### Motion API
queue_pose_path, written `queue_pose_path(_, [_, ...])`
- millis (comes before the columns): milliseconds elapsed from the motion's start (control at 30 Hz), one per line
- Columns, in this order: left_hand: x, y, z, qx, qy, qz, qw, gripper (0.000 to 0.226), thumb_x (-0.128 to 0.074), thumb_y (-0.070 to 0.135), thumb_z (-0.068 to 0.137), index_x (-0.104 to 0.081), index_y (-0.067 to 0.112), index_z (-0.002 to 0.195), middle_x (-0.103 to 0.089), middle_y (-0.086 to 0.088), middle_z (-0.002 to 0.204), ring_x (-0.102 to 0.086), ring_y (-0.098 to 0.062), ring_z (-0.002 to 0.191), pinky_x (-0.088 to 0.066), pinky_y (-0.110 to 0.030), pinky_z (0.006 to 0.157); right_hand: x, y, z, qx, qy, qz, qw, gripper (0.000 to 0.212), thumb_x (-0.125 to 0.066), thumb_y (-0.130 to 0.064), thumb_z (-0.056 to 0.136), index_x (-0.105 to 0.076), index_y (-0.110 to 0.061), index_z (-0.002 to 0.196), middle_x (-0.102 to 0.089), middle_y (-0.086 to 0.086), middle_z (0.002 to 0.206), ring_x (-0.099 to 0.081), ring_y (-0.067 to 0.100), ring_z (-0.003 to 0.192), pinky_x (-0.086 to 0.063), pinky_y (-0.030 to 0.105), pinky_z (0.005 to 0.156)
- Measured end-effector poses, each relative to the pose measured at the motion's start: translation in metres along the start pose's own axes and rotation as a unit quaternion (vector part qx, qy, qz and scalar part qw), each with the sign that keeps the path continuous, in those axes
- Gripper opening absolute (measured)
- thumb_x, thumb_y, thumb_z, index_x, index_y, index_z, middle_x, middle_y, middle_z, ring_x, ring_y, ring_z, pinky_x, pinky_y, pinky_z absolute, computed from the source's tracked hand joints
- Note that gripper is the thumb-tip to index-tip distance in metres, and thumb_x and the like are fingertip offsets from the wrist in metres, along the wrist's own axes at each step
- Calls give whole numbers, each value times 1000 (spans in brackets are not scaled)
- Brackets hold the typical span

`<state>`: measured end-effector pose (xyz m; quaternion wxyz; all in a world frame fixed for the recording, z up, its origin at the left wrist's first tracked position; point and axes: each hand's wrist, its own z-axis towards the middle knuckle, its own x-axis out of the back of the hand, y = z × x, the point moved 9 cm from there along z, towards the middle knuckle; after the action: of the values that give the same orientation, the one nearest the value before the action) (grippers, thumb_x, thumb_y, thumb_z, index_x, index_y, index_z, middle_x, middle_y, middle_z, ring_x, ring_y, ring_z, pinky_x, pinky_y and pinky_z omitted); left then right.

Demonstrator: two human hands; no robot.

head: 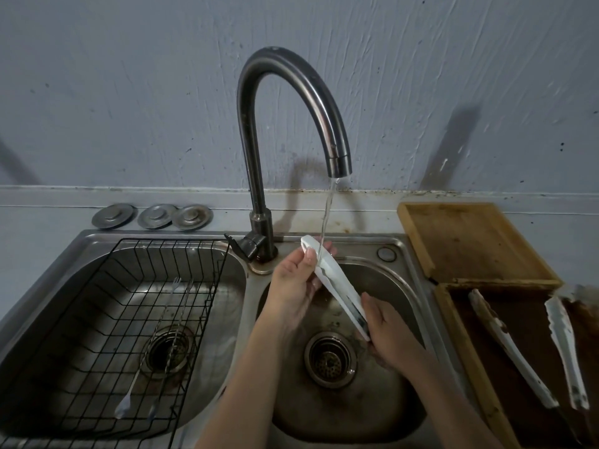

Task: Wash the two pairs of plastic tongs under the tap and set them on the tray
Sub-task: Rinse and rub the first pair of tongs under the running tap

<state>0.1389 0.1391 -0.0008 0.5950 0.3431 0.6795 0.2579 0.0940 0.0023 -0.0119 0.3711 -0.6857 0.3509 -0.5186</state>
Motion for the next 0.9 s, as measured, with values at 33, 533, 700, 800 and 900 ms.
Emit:
queue_pose_path(33, [-4,2,3,-7,-14,-21,1000,51,-65,26,74,-56,1,118,-72,-10,104,-68,-18,96,-58,-28,81,0,-5,0,-5,-18,12,1000,46,-25,-34,99,-46,-12,65,-44,-3,49,-40,1,33,-32,14,37])
queue_pose_path(533, [59,-64,3,114,305,-242,914,40,-38,22,100,-43,-2,130,-60,-19,90,-67,-26,59,-48,-27,30,60,-74,18,124,133,15,983,15,-51,-19,93,-65,-14,91,-62,2,58,-55,10,42,-45,22,41])
queue_pose_path(700, [32,-94,-19,200,330,-401,831,30,-44,9,97,-53,-14,113,-53,-27,76,-59,-35,58,-59,-31,63,30,-141,13,331,143,-121,925,16,-58,-21,90,-66,-10,97,-52,-25,65,-58,-4,55,-41,7,46])
queue_pose_path(800, [25,-96,-25,230,331,-437,804,27,-48,12,96,-54,-14,97,-55,-29,75,-59,-34,61,-55,-33,84,23,-155,14,376,123,-124,910,22,-55,-25,91,-68,-10,101,-68,-12,77,-59,-9,61,-44,4,56])
queue_pose_path(900, [22,-93,-26,239,322,-454,796,29,-47,13,95,-53,-16,98,-57,-30,74,-61,-33,55,-56,-29,83,16,-164,14,422,102,-155,887,30,-48,-28,91,-70,-9,98,-73,4,88,-64,2,75,-51,11,69])
